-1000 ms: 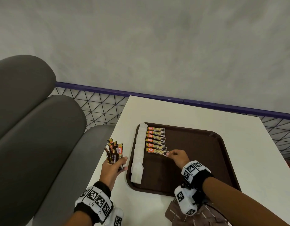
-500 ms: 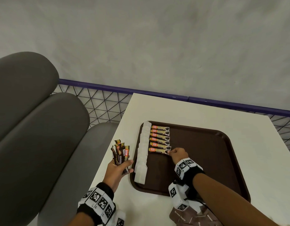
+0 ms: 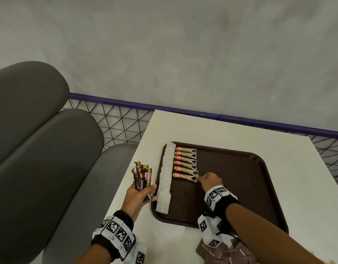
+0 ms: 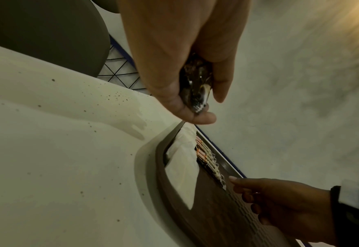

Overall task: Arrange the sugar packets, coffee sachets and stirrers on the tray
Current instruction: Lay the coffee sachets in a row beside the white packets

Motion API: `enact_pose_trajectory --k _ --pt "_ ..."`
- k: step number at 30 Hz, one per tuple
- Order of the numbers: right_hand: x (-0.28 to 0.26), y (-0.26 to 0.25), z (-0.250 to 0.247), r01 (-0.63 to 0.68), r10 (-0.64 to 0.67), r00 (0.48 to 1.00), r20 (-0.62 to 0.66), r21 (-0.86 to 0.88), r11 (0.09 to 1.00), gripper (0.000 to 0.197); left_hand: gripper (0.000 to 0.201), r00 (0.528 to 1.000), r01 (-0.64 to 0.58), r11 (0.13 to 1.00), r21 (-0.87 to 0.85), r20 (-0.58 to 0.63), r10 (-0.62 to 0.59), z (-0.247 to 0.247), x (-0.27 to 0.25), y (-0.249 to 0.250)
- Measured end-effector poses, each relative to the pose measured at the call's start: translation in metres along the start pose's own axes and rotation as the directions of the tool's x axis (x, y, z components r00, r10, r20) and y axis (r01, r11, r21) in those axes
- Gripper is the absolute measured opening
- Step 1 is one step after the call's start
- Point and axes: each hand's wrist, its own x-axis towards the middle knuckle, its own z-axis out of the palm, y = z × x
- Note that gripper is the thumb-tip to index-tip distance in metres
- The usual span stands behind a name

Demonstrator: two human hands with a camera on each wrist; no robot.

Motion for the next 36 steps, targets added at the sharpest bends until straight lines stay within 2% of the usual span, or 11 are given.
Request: enact_pose_trajectory --k 2,4,6,8,11,15,19,23,26,30,36 --pt "-0.002 0.001 0.001 0.091 -0.093 0.994 -0.057 -0.049 0.995 0.020 0.016 1.000 -0.001 1.000 -0.004 0.005 0.001 0.001 -0.002 0.001" --pt "-0.005 0.002 0.004 0.252 -0.269 0.957 -0.109 -0.150 0.956 0.009 0.014 1.000 -0.002 1.000 -0.007 0.009 0.002 0.003 -0.004 0.002" --pt "-0.010 0.002 0.009 0.430 -0.466 0.882 -0.070 -0.282 0.858 0.022 0.014 1.000 -0.001 1.000 -0.011 0.011 0.001 0.002 -0.006 0.003" --pt "-0.015 0.002 0.014 0.539 -0.572 0.820 0.028 -0.374 0.755 0.032 0.013 1.000 0.000 1.000 -0.013 0.012 0.000 0.002 -0.008 0.003" --pt "-0.019 0.003 0.021 0.571 -0.582 0.803 0.126 -0.443 0.692 0.041 0.013 1.000 0.005 1.000 -0.017 0.012 -0.005 0.002 -0.010 0.003" --pt "-0.018 -0.001 0.024 0.547 -0.565 0.819 0.105 -0.440 0.712 0.043 0.013 1.000 0.010 0.999 -0.033 0.017 -0.009 0.002 -0.010 0.004" --pt "-0.022 -0.009 0.023 0.597 -0.602 0.795 0.076 -0.274 0.754 0.037 0.019 0.999 0.024 0.999 -0.029 0.029 -0.024 0.002 -0.009 0.003" --pt "-0.035 -0.025 0.025 0.667 -0.676 0.728 0.113 0.114 0.737 0.030 0.024 0.997 0.034 0.999 0.003 0.067 -0.034 0.007 -0.010 0.002" --pt "-0.049 -0.038 0.027 0.644 -0.703 0.694 0.159 0.301 0.704 0.028 0.025 0.994 0.032 0.999 0.010 0.100 -0.033 0.013 -0.012 0.002" --pt "-0.064 -0.047 0.031 0.519 -0.658 0.735 0.165 0.487 0.702 0.007 0.022 0.986 0.019 0.999 0.027 0.164 -0.023 0.020 -0.018 0.004" --pt "-0.061 -0.047 0.015 0.361 -0.552 0.824 0.130 0.630 0.687 0.011 0.021 0.992 0.031 0.999 0.039 0.123 -0.036 0.013 -0.021 0.006"
